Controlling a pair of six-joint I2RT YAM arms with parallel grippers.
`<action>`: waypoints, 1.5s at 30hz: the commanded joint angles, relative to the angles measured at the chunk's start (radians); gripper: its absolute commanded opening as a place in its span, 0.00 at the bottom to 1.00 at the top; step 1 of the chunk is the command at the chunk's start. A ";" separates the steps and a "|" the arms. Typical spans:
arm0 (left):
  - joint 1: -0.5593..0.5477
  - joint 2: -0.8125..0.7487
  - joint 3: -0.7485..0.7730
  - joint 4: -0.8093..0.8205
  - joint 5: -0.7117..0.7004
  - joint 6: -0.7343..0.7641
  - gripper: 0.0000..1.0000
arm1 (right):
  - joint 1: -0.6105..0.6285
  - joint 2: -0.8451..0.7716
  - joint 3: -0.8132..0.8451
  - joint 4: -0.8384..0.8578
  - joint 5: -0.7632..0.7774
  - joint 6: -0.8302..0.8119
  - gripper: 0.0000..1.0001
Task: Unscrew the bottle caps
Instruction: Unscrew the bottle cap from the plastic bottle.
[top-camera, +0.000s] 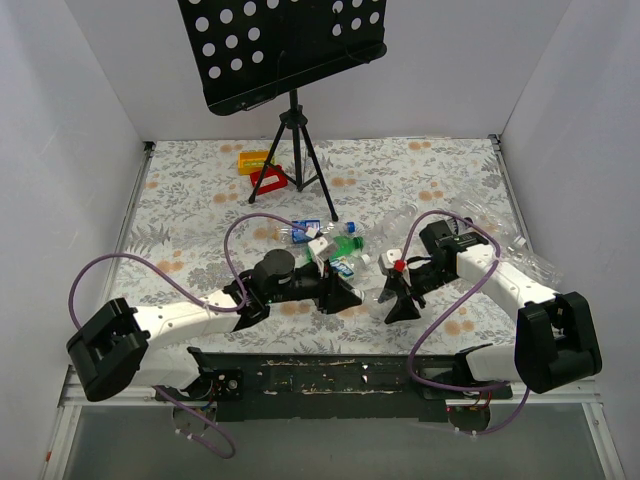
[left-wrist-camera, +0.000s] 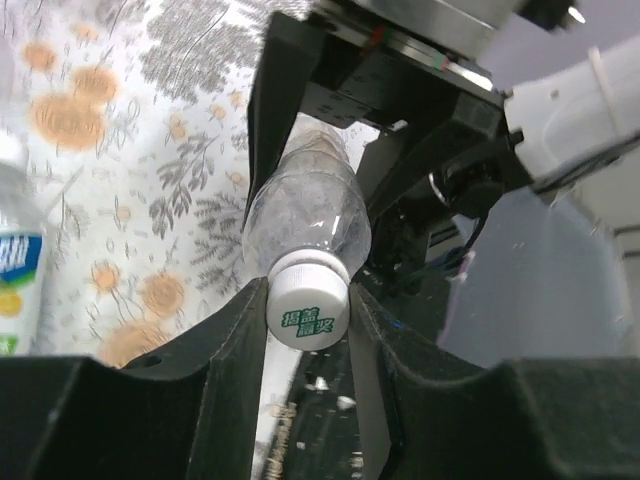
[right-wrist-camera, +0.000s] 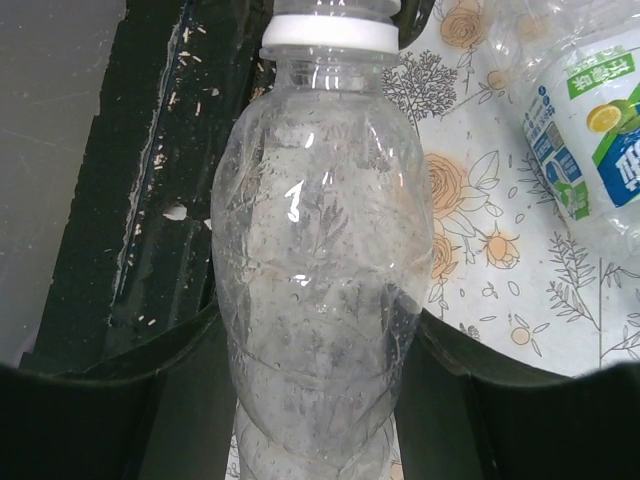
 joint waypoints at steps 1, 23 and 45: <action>0.006 -0.076 0.095 -0.218 -0.280 -0.414 0.00 | 0.003 -0.007 0.016 0.037 0.012 0.034 0.05; 0.005 -0.166 0.132 -0.370 -0.403 -0.621 0.86 | 0.006 -0.007 0.016 0.054 0.025 0.060 0.05; 0.016 -0.438 -0.029 -0.297 -0.006 0.462 0.98 | 0.009 -0.013 0.020 -0.023 -0.020 -0.050 0.05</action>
